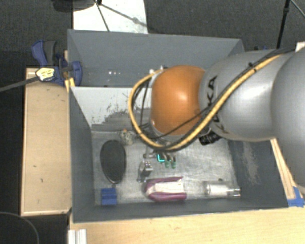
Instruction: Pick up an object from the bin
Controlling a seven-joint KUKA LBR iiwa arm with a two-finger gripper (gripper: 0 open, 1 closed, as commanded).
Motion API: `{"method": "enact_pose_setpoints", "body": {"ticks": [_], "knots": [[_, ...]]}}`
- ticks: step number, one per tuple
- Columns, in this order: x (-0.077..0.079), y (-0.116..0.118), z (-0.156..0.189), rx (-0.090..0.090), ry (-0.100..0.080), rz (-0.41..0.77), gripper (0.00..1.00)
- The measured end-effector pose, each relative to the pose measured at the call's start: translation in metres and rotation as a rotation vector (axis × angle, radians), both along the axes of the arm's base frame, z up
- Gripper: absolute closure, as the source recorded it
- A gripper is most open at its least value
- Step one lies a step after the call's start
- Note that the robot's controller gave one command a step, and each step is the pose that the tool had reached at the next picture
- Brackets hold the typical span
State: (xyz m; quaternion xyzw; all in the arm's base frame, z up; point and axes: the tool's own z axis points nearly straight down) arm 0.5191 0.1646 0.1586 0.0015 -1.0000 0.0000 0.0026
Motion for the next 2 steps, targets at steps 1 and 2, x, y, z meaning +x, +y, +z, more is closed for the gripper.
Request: {"method": "enact_pose_setpoints", "body": {"ticks": [1, 2], "knots": [[0.0040, 0.0662, -0.0714, 0.003, -0.011, -0.099, 0.00], [0.0051, 0.0639, -0.0681, 0.004, -0.013, -0.106, 1.00]]}}
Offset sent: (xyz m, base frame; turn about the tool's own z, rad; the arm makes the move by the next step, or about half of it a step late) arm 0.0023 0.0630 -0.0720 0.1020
